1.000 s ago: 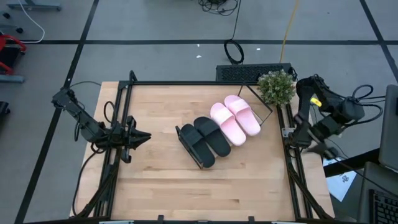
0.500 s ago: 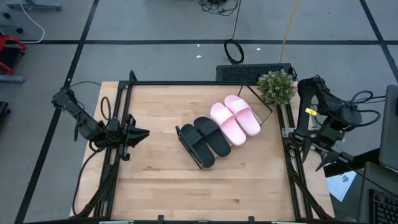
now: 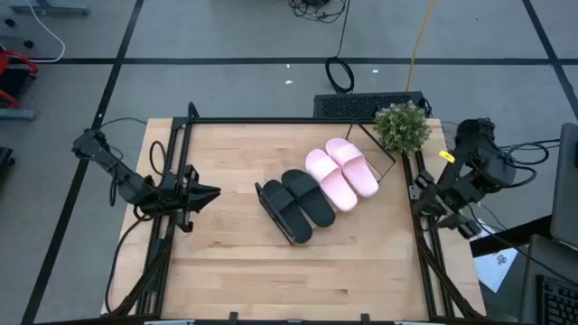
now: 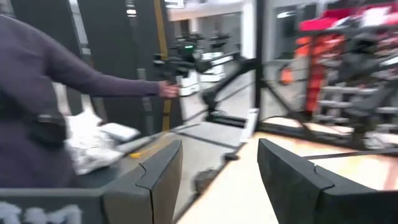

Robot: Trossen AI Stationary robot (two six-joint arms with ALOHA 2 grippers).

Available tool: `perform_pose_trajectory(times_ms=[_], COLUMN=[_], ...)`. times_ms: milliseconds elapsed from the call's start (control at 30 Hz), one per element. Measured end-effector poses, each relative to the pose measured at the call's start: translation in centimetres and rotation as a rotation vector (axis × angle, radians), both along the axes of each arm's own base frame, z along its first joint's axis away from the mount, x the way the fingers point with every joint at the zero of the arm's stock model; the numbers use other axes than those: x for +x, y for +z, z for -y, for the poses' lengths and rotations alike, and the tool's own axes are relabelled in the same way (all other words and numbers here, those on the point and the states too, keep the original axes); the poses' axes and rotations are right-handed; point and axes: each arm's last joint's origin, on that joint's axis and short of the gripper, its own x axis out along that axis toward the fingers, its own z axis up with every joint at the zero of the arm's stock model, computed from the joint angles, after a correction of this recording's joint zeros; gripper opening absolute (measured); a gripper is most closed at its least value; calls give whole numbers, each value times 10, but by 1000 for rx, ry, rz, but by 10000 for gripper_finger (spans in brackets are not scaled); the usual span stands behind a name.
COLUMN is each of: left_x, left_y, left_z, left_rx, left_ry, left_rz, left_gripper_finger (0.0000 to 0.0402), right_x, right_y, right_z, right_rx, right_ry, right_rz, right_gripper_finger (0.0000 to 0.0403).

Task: Pick and place slides into the shelf
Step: Return to Home Position

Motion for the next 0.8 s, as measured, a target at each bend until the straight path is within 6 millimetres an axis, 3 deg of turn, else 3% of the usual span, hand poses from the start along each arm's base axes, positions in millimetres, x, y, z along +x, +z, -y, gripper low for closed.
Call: perform_pose_trajectory(times_ms=[267,533,800], left_x=[0,0,2], left_y=[0,0,1], left_z=[1,1,1], left_rx=[9,63,163], left_ry=[-39,-37,-116], left_rz=[5,-1,26], left_gripper_finger=[47,47,47], right_x=[24,54,52], right_y=[-6,-16,-6], right_z=[2,14,39], right_rx=[-166,-261,-174], right_ry=[-264,-339,-393], right_rz=[-8,-118,-34], right_gripper_finger=[196,196,196])
